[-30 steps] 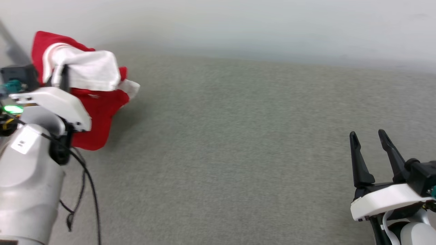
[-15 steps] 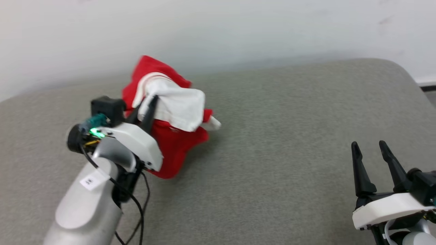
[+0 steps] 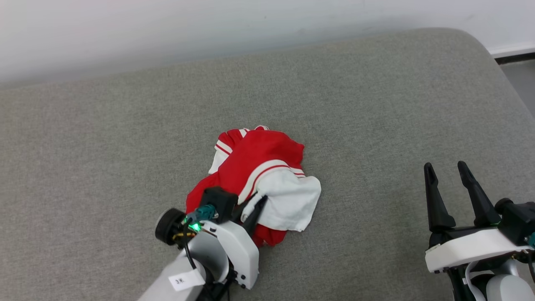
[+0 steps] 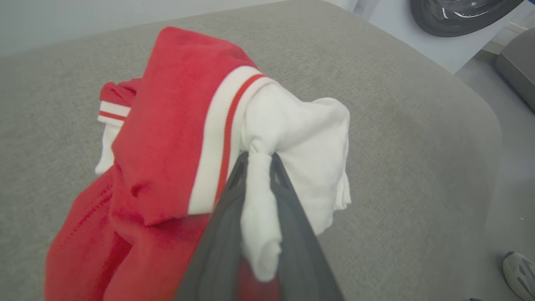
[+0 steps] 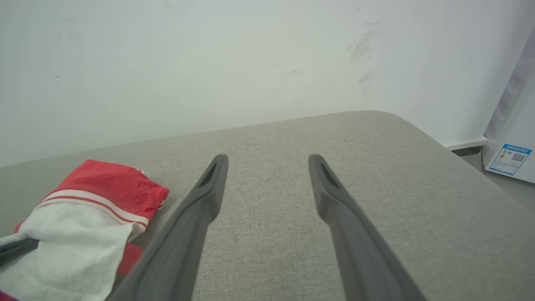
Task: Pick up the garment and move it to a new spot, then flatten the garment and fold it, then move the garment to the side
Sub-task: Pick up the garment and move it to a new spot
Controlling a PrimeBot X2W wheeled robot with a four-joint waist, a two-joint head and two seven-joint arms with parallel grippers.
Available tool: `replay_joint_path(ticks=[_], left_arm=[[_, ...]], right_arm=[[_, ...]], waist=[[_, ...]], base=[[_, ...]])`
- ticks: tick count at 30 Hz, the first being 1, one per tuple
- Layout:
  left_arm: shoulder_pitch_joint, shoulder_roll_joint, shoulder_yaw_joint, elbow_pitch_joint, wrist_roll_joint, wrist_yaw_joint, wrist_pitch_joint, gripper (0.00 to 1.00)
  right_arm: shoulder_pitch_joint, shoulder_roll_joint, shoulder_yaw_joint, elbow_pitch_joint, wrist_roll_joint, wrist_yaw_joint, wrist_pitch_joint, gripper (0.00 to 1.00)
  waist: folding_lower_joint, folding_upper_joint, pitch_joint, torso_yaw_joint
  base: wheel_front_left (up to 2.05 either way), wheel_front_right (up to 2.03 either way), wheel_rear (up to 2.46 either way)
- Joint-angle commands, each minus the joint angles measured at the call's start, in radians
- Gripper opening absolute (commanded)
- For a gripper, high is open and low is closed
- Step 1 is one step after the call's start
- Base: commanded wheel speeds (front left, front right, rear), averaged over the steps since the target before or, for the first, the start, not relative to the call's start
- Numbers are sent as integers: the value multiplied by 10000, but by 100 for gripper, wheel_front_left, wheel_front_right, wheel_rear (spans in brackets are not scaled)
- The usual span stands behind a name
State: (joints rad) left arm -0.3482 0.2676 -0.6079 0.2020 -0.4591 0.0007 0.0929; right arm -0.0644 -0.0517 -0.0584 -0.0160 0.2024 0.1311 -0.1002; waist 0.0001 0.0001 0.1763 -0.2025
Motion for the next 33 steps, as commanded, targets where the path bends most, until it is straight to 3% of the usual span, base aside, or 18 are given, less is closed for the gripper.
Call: replay_joint_path(ticks=[1, 4, 5, 6, 7, 17, 25, 33], left_arm=[[235, -151, 8, 19, -115, 37, -68, 0], [402, -219, -71, 89, -165, 76, -124, 0], [438, -246, -107, 107, -170, 68, -147, 19], [443, -272, -134, 98, -134, 74, -211, 70], [447, -311, -144, 76, -112, 87, -299, 100], [660, -646, 570, -339, 19, 847, -2307, 100], [1056, -132, 1705, -277, 85, 1843, -3183, 100], [1724, 692, 2621, -494, -114, 2179, -3373, 100]], right_arm=[[-128, 19, 38, 67, 96, -7, -58, 100], [-226, 17, 27, 147, 103, -7, -133, 100], [-246, 19, 5, 183, 98, -7, -150, 100], [-271, 19, -11, 212, 59, -7, -143, 100], [-285, 17, -22, 246, 41, -7, -136, 100], [80, 16, -212, 313, -217, -7, 207, 100], [440, 16, -285, 98, -385, -7, 565, 100], [855, 15, -361, -274, -435, -7, 845, 100]], waist=[[-1, -1, 173, -9], [-1, -1, 268, 55], [-1, -1, 260, 95], [-1, -1, 241, 129], [-1, -1, 202, 174], [-1, -1, -703, 894], [-1, -1, -1390, 1490], [-1, -1, -1732, 1890]], base=[[0, 0, 0], [0, 0, 0], [0, 0, 0], [0, 0, 0], [0, 0, 0], [0, 0, 0], [0, 0, 0], [0, 0, 0]])
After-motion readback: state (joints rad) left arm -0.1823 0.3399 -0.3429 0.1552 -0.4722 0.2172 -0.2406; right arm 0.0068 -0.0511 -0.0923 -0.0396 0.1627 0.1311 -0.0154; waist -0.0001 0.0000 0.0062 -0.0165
